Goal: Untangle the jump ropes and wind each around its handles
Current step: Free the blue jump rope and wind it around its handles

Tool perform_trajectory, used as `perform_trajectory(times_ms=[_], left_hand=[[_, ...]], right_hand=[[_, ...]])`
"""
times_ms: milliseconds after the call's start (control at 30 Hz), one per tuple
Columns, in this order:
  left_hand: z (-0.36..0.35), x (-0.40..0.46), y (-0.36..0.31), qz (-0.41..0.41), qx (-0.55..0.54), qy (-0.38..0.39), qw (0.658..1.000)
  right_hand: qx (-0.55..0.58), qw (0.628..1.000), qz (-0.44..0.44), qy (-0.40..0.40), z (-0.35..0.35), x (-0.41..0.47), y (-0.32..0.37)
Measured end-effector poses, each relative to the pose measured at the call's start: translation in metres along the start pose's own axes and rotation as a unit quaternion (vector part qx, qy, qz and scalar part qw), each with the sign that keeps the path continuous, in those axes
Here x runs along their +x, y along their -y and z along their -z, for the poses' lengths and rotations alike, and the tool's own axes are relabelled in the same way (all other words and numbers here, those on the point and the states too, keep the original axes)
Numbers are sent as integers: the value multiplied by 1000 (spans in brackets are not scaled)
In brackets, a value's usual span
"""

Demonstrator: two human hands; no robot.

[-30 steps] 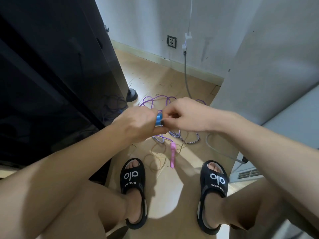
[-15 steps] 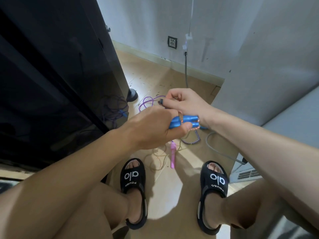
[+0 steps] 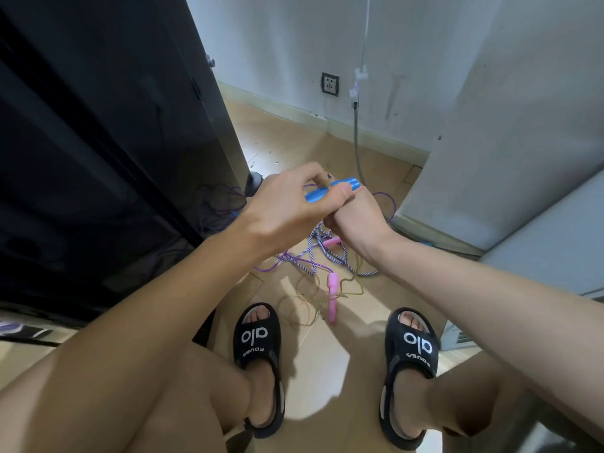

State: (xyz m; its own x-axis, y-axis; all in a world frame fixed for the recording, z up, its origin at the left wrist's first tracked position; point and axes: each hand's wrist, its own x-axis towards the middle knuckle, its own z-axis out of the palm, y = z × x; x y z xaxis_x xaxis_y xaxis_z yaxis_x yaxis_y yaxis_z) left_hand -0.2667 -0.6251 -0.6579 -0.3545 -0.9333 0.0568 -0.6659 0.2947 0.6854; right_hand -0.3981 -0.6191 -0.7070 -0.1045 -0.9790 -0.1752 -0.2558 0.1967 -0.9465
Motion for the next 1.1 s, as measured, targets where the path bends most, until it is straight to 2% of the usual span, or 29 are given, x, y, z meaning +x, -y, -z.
perform_trajectory(times_ms=[133,267,433,533,700,833,967,1100], left_hand=[[-3,-3,-1,-27,-39,28,998],[-1,6,1,-5,-63,-28,998],[7,16,19,33,-93,-34,995],[3,17,27,35,-48,-41,997],[1,23,39,89,-32,-87,992],[7,19,61,112,80,-42,990],[11,8,65,51,242,37,968],[6,0,60,-60,262,57,962]], right_hand=[[-58,998,-4,4,3,-2,-4],[16,1000,-9,11,-1,-7,0],[-79,995,-6,57,-4,-18,-4],[-82,995,-18,58,-5,-20,-4],[-119,990,-21,75,-9,-26,-3],[-205,974,25,94,-6,-27,2],[-180,981,47,55,7,-18,9],[-205,974,93,22,24,-16,24]])
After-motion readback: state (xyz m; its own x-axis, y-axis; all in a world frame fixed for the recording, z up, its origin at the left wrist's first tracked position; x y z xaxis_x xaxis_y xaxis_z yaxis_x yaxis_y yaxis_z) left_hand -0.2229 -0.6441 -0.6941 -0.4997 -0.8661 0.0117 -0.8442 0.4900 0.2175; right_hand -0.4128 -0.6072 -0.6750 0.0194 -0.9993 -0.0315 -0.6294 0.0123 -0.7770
